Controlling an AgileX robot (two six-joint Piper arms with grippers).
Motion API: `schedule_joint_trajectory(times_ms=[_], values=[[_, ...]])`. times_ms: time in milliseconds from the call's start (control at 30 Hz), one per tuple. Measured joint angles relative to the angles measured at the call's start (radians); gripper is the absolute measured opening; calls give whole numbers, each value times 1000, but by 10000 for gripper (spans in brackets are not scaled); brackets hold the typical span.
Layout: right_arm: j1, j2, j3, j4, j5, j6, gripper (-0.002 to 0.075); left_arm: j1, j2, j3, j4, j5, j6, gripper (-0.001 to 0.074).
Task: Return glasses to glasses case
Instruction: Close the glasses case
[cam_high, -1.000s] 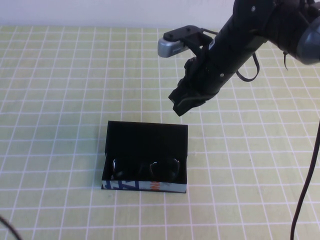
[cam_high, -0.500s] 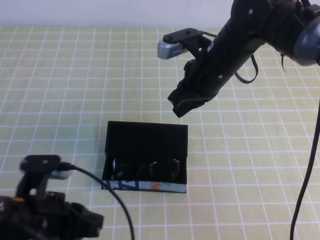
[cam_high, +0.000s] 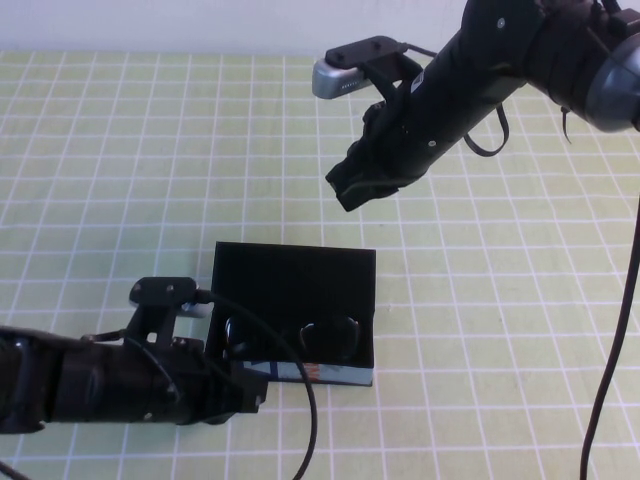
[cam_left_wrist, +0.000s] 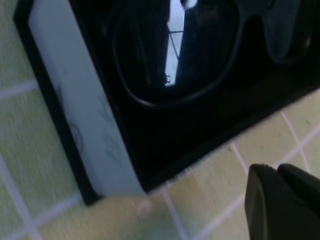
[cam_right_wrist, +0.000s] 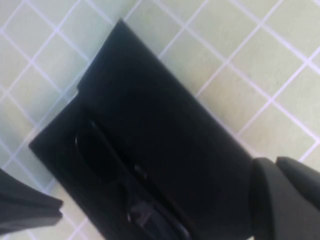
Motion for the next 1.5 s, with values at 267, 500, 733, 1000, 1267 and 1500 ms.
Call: schedule_joint_trajectory(times_ms=[267, 500, 733, 1000, 1267, 1500], values=[[0, 38, -2, 6, -84, 29, -11, 0, 98, -50, -22, 0, 66, -2], [0, 125, -3, 15, -200, 70, -11, 0, 105, -54, -30, 6, 83, -2], [0, 260, -112, 48, -112, 99, -11, 0, 105, -54, -30, 6, 84, -2], [0, 346, -257, 94, 97, 100, -11, 0, 105, -54, -30, 6, 84, -2], [0, 346, -279, 132, 113, 124, -11, 0, 105, -54, -30, 0, 86, -2], [2, 342, -232, 123, 87, 130, -11, 0, 105, -54, -30, -2, 86, -2]])
